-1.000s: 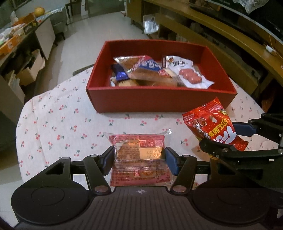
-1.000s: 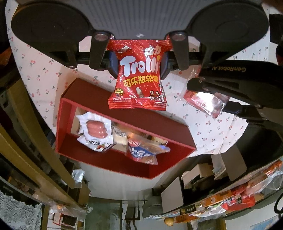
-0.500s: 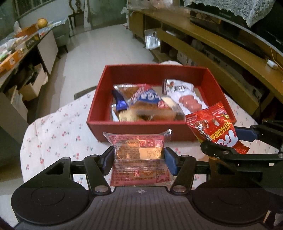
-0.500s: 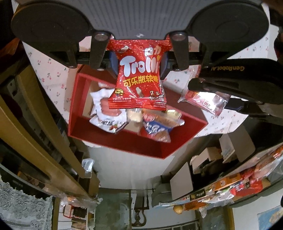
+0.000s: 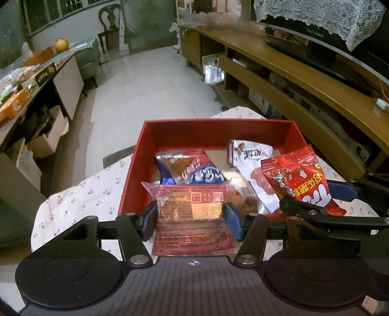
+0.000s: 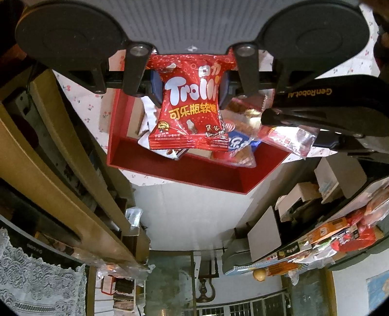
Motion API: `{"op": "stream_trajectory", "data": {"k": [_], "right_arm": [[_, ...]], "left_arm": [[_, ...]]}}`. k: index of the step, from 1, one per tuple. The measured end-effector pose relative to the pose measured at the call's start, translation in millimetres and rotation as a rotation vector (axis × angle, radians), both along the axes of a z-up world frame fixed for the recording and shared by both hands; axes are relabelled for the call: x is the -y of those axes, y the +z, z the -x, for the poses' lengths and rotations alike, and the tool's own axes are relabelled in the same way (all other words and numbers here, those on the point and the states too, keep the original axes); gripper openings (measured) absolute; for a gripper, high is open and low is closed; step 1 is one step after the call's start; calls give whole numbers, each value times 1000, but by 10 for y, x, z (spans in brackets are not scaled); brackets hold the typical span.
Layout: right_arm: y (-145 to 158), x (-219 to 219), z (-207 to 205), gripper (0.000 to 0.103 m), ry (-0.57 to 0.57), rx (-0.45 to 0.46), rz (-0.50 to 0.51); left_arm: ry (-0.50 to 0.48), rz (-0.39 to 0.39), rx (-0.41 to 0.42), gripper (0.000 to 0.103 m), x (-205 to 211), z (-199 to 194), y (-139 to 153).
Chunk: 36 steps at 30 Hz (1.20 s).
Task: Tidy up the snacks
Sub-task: 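Lift and carry the cake packet and candy bag over the red box, then lower both packets into the red box and open both grippers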
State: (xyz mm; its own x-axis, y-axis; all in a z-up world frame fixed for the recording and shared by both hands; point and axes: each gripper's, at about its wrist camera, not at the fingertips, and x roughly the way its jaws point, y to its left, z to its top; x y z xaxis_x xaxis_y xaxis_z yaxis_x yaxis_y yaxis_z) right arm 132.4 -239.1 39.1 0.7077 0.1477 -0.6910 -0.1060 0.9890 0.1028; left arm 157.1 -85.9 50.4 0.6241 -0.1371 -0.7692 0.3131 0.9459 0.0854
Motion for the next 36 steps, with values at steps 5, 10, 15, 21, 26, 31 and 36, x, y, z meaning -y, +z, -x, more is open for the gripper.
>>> {"op": "stream_trajectory", "data": {"k": [5,10,15,21,26,31,36], "right_arm": [[-9,30,-147,65,-17,2,3],[-61,65,-346,65,-24,-6,2],[-141,100,-530,65,-31,-20,-1],[-273,73,-681,65,-28,-43,15],[-337,58,-743,66,-31,-57,22],[-337,42,-747,67,-41,-61,35],[-308,26,-712,68,-31,-45,59]], "left_arm": [[6,-3,12,64,53,-145,8],[20,-2,11,64,83,-311,-41],[36,3,-3,64,107,-481,-122],[59,-5,-26,65,105,-610,-258],[64,-15,-31,66,104,-641,-318],[62,-18,-32,70,107,-636,-320],[68,-18,-34,74,79,-612,-303]]}}
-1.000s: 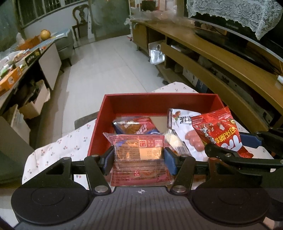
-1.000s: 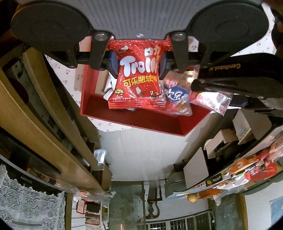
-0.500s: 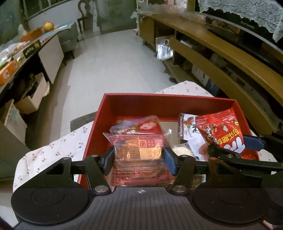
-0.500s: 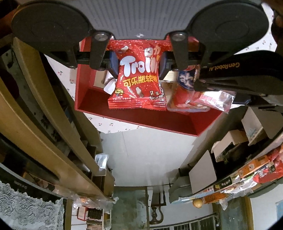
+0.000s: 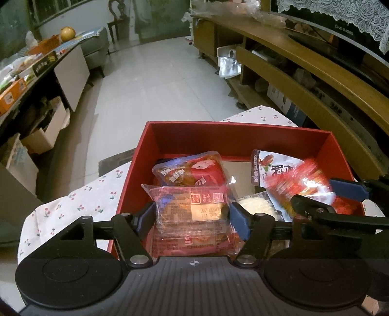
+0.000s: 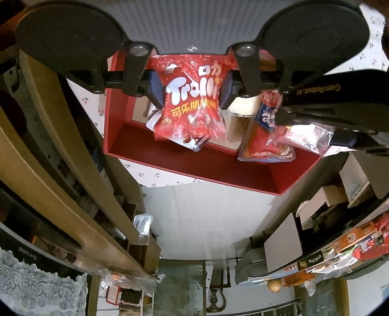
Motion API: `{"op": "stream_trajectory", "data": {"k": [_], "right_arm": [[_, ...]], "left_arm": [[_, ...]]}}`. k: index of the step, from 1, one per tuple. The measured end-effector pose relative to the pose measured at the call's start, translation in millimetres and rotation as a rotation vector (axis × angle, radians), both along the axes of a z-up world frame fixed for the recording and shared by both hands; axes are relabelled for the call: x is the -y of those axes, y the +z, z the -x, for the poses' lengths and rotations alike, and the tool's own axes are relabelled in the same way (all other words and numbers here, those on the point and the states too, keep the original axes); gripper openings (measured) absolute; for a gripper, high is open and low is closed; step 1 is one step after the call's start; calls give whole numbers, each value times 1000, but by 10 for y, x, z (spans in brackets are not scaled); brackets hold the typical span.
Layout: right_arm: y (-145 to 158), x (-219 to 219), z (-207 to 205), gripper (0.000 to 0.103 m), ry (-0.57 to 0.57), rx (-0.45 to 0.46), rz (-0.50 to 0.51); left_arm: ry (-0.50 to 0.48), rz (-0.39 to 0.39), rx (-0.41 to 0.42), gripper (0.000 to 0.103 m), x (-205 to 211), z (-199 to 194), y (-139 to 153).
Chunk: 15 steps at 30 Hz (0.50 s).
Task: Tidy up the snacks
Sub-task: 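Lower both packets into the red box and open both grippers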
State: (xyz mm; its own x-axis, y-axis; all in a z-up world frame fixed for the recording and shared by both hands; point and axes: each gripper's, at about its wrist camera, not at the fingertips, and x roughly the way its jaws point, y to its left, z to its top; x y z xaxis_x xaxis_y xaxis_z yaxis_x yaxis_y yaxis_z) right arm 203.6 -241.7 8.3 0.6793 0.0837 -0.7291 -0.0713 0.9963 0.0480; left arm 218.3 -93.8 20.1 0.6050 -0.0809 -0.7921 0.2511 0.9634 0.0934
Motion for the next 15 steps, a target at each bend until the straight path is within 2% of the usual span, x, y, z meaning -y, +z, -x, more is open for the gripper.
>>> {"op": "stream_trajectory", "data": {"k": [15], "right_arm": [[224,-11,262,76,-4,65,33]], "left_arm": [[27,30,34,86,-112,221,177]]}}
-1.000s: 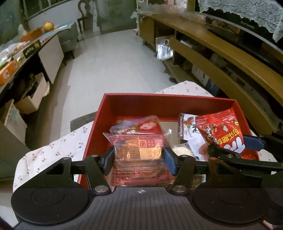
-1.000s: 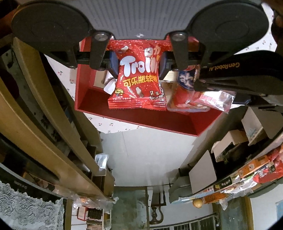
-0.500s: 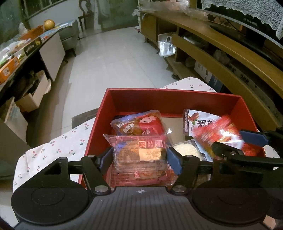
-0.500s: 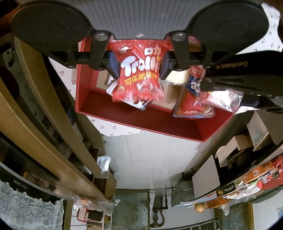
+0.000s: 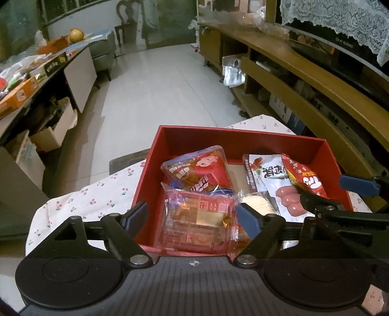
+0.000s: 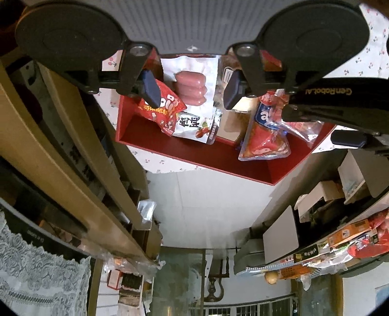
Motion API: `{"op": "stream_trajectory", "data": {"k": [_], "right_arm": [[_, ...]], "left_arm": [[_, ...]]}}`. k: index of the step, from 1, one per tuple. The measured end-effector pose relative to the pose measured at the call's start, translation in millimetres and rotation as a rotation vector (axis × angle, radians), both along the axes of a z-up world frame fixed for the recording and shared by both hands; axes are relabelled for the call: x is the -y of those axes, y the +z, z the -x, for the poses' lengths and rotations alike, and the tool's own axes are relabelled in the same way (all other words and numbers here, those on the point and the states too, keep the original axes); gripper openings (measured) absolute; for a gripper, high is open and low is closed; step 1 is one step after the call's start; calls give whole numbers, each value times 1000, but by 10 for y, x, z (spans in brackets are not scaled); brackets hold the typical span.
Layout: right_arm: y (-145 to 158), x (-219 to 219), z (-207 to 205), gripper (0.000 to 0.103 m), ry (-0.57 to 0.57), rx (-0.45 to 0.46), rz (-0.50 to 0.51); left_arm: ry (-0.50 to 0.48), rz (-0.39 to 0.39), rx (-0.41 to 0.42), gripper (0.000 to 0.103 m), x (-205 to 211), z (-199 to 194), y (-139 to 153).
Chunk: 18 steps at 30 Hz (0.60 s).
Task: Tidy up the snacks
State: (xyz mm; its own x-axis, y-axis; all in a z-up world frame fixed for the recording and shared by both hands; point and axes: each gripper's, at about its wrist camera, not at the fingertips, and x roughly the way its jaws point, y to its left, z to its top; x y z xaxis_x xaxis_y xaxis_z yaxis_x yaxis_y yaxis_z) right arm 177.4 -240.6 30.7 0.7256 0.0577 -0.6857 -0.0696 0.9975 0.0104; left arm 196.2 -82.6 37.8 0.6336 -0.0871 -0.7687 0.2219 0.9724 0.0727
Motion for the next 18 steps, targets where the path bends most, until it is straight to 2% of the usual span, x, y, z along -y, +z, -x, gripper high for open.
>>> {"op": "stream_trajectory", "data": {"k": [13,18], "right_arm": [[153,-14,378,80,-22,46,20],[167,-26,563,83,-24,52,29]], "left_arm": [[13,-25,49,101,-59,291,88],[21,-17,49,103,-112,421,80]]}}
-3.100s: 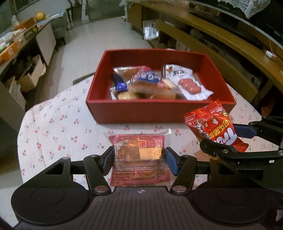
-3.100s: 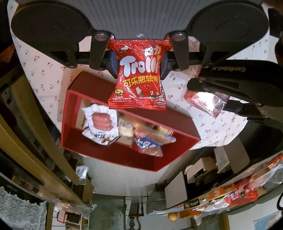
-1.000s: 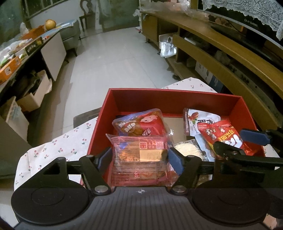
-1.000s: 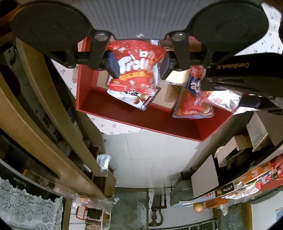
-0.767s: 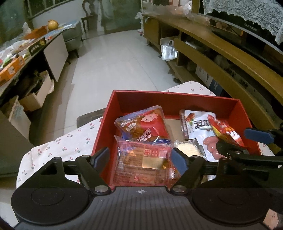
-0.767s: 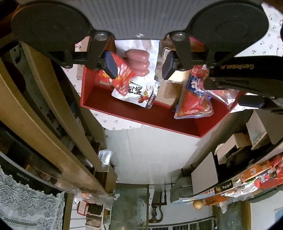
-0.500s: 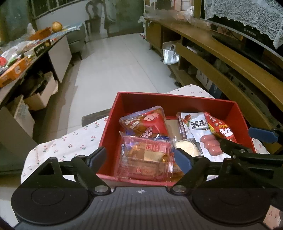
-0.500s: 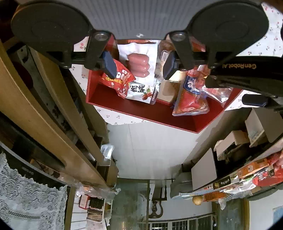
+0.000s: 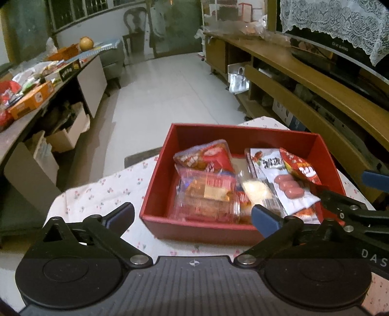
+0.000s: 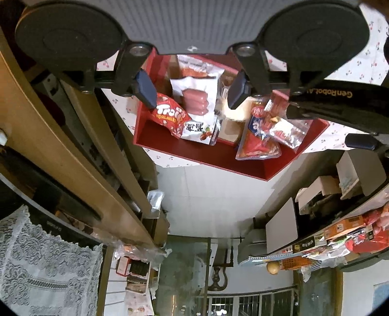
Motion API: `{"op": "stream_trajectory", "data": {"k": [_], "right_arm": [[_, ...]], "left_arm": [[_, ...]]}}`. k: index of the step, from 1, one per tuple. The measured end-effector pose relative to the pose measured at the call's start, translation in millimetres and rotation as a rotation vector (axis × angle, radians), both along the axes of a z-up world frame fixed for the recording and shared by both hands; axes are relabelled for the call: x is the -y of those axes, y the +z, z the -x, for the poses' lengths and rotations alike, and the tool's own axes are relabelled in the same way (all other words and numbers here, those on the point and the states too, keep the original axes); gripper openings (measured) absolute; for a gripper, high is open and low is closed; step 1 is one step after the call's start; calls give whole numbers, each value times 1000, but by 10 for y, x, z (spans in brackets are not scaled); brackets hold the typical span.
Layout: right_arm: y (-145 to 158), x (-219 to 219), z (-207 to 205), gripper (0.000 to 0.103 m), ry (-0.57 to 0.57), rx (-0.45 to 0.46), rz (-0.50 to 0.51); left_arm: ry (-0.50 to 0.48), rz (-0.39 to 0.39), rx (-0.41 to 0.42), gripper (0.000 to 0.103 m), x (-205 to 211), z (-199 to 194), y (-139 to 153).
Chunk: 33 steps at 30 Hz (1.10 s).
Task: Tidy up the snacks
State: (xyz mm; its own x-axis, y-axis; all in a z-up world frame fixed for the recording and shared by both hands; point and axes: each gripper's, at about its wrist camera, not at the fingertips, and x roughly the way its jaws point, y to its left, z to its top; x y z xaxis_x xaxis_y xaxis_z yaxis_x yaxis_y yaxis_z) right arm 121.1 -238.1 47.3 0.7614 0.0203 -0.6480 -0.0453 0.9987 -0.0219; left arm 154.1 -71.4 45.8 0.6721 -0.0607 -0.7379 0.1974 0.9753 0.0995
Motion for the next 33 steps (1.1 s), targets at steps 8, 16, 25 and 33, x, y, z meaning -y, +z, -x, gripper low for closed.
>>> {"op": "stream_trajectory", "data": {"k": [8,16,25,33], "right_arm": [[-47,10,308,84,-9,-24,-16],[-96,-5,591,85,-9,-40,-14],[-79,-8,816,86,-9,-29,-18],[-83,-10,966,86,-5,-27,-18]], "left_arm": [[15,-36,-8,103,-77,265,-78],[-11,-40,-19,103,-75,521,-101],[-30,9,-50,103,-120,759,-140],[-21,51,-75,103,-217,914,-178]]}}
